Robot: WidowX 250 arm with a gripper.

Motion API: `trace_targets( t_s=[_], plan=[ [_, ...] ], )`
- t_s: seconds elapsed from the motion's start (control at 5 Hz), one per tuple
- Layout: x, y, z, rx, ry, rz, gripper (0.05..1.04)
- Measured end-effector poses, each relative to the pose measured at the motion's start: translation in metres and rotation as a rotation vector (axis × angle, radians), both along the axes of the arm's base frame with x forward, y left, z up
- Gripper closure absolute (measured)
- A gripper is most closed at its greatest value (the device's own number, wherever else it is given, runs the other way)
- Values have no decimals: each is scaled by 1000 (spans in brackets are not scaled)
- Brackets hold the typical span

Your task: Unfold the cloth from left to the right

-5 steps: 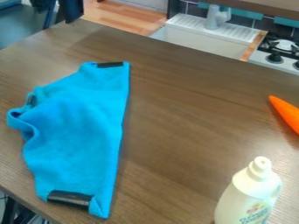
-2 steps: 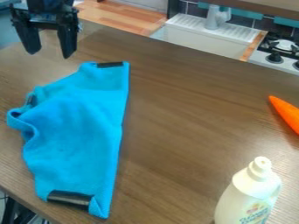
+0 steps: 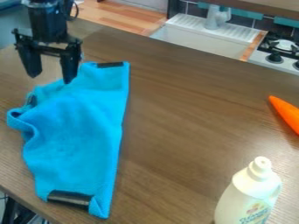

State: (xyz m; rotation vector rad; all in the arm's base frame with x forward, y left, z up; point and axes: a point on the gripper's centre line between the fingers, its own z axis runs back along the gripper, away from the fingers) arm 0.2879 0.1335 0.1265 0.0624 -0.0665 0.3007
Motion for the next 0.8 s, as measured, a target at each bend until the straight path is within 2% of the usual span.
trace_targets(
  t_s=[0.2, 0.4, 0.8],
  plan=[
    [-9, 3, -6, 46, 4, -10, 83],
    [-14, 5, -13, 51, 21, -16, 84],
    [-20, 12, -8, 80, 10, 2, 92]
  ],
)
